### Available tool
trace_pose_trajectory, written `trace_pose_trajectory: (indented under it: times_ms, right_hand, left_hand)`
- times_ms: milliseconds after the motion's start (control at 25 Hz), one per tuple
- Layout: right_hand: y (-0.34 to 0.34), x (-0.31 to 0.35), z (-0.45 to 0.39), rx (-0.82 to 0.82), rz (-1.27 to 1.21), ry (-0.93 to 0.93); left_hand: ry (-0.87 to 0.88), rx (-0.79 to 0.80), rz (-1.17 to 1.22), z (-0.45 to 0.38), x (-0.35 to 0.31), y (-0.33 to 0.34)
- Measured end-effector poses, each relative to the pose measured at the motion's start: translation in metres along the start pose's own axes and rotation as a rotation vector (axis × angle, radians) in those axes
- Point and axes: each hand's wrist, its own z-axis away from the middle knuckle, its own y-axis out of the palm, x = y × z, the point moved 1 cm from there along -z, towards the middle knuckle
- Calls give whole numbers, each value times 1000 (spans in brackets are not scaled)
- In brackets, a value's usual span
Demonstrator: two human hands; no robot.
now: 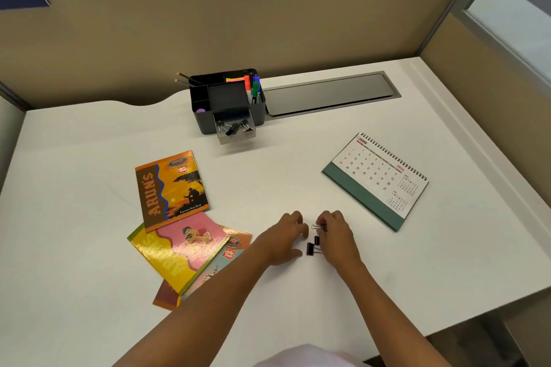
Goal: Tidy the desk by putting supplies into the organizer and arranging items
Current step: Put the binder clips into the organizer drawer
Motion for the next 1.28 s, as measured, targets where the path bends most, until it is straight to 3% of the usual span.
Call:
trace_pose_trajectory:
  times_ms: [400,680,880,1080,1280]
  right_hand:
    - [-13,-12,-13,-8,-600,348]
    - [-9,-11,-21,26,-962,504]
    - [-5,-1,-28,71,-993,512]
    - [1,14,-30,118,-1030,500]
    - [17,25,-29,158,-979,534]
  left_hand:
    - [13,31,-8,-9,-29,13]
    - [3,-75,-139,-14,-26,10]
    - [-101,-75,-118,-14,-19,6]
    - [-274,-136,180,-14,0,-6]
    - [-431,-307,415,-9,25,-27]
